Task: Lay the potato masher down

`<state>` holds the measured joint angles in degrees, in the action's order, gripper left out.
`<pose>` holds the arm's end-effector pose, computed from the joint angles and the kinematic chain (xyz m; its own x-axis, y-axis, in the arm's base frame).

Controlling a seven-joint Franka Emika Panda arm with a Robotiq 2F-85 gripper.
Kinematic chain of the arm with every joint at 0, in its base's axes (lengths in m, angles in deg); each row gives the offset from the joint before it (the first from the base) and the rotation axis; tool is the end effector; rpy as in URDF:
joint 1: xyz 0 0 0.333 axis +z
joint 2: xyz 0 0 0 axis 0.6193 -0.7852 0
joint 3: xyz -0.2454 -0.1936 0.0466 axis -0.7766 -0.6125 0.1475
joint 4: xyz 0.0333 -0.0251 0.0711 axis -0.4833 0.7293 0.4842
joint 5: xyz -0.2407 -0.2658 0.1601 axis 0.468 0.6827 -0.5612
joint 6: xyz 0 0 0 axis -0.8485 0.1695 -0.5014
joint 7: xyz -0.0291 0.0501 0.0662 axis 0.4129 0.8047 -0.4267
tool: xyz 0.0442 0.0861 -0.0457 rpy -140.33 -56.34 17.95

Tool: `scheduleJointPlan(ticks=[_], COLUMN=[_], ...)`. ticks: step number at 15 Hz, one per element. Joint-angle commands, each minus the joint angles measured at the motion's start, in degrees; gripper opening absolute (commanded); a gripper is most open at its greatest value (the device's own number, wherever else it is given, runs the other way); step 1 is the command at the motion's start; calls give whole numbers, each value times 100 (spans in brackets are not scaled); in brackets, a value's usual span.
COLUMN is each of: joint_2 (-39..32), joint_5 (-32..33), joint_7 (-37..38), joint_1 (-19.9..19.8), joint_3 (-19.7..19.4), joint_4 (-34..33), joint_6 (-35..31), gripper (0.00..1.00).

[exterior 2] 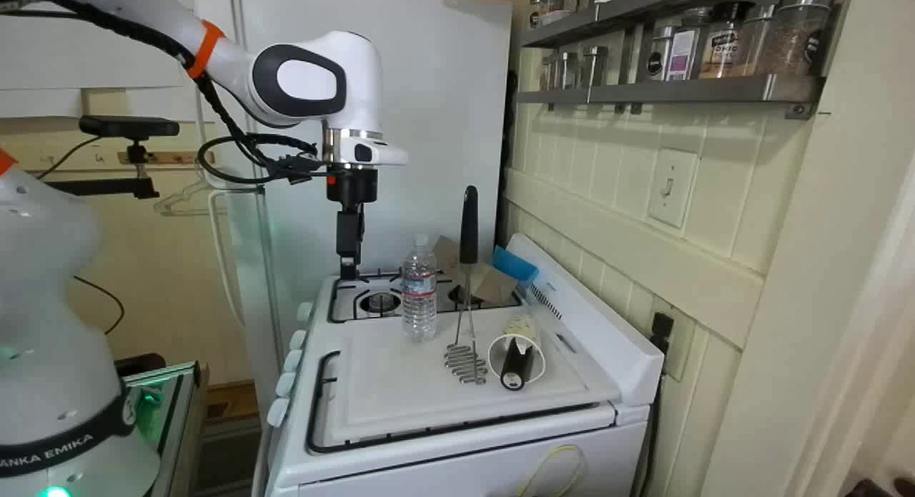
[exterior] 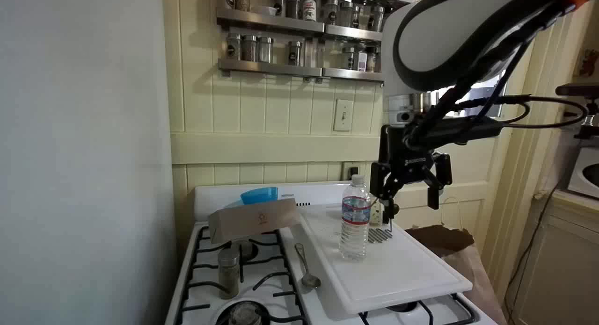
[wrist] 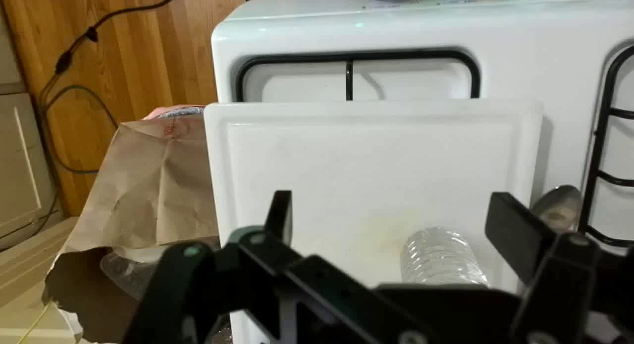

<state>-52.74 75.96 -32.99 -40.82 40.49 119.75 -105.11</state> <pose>0.3664 0.0505 0.4040 0.9630 -0.2668 -0.0372 -0.2574 -0.9522 0.1643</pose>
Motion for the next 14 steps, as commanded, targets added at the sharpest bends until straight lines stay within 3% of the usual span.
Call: scheduleJointPlan(ticks=[1, 8, 14], joint_2=[-8, -8, 765], joint_5=[41, 41, 735], joint_7=[33, 33, 507], joint_1=[83, 83, -182], joint_3=[-81, -81, 35], joint_4=[-7, -7, 553], joint_6=[11, 11, -1449], gripper=[100, 100, 100])
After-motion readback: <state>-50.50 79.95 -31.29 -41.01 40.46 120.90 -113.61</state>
